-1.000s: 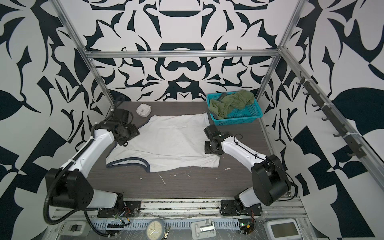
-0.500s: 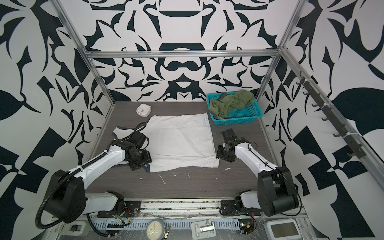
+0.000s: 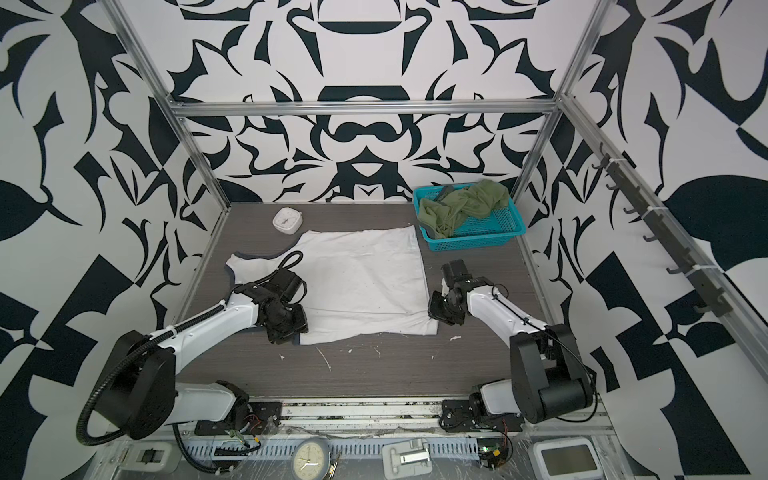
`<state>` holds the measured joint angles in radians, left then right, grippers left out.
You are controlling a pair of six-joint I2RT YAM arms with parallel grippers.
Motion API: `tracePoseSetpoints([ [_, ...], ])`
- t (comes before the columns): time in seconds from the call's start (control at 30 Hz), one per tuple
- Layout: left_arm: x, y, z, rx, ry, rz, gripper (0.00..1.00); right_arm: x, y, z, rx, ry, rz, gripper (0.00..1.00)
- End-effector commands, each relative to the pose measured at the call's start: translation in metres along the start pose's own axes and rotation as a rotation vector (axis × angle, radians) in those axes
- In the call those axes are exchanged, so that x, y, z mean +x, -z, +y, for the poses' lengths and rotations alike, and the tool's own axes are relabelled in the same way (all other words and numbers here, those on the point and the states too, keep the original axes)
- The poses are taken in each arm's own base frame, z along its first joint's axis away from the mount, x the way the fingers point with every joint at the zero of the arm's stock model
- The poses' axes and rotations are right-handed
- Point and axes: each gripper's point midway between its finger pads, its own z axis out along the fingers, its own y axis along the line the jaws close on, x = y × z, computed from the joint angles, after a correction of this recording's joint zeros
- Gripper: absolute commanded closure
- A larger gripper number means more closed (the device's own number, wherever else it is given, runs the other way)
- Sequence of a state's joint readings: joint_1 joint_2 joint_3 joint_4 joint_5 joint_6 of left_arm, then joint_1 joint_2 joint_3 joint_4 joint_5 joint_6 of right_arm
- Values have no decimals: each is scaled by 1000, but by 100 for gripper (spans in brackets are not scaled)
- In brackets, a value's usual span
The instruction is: Fold and stack the tank tops
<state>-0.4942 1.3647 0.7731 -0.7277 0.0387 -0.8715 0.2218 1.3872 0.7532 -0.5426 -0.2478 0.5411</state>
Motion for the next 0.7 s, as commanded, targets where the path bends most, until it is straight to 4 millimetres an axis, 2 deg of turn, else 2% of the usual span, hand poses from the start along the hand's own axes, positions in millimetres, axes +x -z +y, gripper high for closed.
tracePoseSetpoints([
  [0.0,0,-8,8,-48,2,3,60,-1,-1,2,-12,13,-4,78],
  [0.13,-2,-14,9,-51,6,-3,72,1,1,-1,-3,17,-6,85],
  [0.23,-2,-14,9,-41,15,-13,85,3,4,-3,8,18,-5,91],
  [0.3,-1,-8,12,-45,23,-34,94,5,8,-2,8,22,-8,96],
  [0.4,3,13,28,-70,55,-89,100,11,17,-2,5,28,-7,100],
  [0.47,14,27,51,-121,98,-109,100,19,23,-4,10,31,4,100],
  [0.53,28,32,66,-130,137,-102,100,30,28,-7,22,30,20,100],
  [0.67,63,18,80,-106,194,9,100,61,27,-12,55,16,74,100],
])
